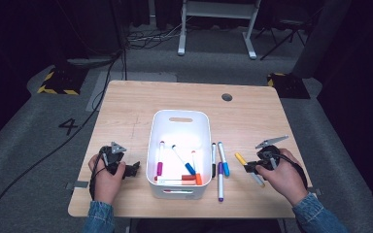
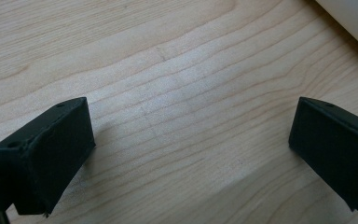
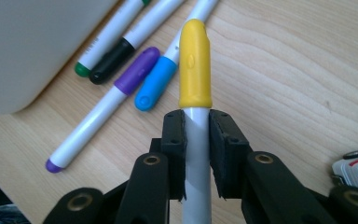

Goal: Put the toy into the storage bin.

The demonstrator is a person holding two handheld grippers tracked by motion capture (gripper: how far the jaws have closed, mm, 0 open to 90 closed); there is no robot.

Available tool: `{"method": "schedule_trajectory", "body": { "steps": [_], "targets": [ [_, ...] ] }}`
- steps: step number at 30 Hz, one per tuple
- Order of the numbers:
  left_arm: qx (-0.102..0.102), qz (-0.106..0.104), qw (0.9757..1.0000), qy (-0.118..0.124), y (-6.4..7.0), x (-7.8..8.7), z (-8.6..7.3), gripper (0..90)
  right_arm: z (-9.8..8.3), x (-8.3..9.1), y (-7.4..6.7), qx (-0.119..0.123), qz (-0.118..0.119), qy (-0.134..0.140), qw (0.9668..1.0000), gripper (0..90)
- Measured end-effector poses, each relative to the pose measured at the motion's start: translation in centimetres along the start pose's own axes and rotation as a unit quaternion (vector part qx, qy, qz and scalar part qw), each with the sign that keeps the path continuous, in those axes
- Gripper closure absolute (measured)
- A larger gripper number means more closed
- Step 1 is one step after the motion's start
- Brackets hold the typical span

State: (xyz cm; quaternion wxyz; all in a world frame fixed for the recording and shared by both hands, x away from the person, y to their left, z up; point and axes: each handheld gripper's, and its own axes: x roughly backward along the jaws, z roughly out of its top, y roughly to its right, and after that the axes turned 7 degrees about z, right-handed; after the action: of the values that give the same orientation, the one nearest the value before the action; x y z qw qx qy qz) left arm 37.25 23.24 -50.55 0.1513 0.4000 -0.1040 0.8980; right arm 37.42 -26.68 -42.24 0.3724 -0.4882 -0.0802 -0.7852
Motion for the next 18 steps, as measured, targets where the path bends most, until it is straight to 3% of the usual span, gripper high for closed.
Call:
{"method": "schedule_trajectory", "body": {
  "steps": [5, 18],
  "targets": [
    [0.000, 0.000, 1.0000, 0.000, 0.0, 0.0, 0.0, 0.1, 0.5, 0.7, -0.7, 0.008, 0.010, 0.010, 0.9999, 77.4],
    [0.001, -0.001, 1.0000, 0.000, 0.0, 0.0, 0.0, 0.1, 3.1, 3.7, -4.0, 0.048, 0.052, 0.030, 0.9970, 77.4]
  ]
}}
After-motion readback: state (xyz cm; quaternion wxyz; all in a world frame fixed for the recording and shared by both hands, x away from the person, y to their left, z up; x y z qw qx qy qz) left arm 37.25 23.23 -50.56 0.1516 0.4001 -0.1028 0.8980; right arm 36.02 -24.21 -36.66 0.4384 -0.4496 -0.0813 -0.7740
